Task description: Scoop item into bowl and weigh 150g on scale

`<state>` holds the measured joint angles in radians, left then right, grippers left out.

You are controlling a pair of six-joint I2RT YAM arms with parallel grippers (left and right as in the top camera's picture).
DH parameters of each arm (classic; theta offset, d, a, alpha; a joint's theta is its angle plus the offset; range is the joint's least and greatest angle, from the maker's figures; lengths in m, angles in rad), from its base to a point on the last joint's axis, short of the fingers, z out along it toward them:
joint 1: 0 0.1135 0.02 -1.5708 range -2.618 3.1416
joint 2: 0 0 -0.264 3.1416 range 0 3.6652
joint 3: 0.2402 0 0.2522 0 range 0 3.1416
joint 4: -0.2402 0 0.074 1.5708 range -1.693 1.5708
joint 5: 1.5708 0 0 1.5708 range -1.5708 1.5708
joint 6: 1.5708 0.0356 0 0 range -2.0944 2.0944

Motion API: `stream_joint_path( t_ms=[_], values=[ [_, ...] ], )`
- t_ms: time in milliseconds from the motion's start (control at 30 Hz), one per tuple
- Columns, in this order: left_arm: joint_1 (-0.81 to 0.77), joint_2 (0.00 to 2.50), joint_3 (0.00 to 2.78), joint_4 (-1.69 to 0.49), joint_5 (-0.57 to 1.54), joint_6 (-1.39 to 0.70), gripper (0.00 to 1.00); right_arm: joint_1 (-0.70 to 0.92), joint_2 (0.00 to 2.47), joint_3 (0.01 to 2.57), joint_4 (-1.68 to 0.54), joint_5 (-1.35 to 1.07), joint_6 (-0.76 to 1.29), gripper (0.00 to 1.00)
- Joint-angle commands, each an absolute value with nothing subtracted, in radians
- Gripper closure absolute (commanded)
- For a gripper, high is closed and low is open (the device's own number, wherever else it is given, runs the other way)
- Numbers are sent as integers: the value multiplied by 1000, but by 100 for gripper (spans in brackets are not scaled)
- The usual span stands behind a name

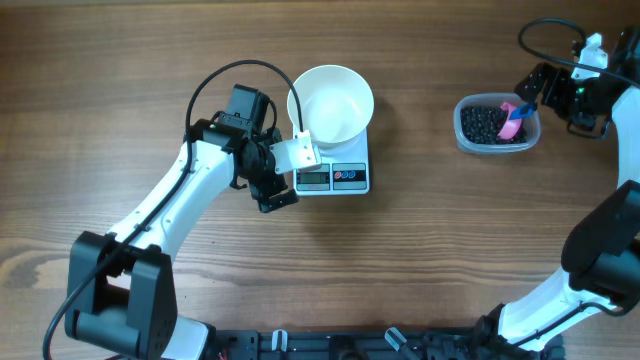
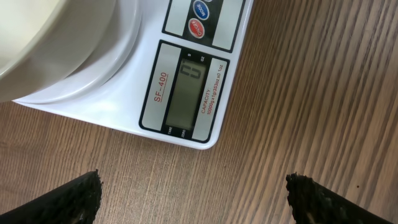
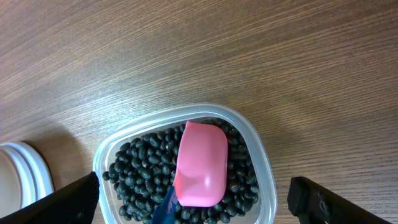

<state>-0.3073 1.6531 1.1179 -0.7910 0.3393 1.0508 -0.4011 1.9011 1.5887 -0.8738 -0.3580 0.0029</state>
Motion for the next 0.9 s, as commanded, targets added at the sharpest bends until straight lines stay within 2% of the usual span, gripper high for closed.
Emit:
stream_joint_path(
  t_ms=[0,867],
  values=[
    [-303,1665,1113,-789,359,1070,0,-403,1875,1608,-871,-354,3,0],
    [-303,1665,1113,-789,359,1070,0,-403,1875,1608,-871,-355,4,0]
  ],
)
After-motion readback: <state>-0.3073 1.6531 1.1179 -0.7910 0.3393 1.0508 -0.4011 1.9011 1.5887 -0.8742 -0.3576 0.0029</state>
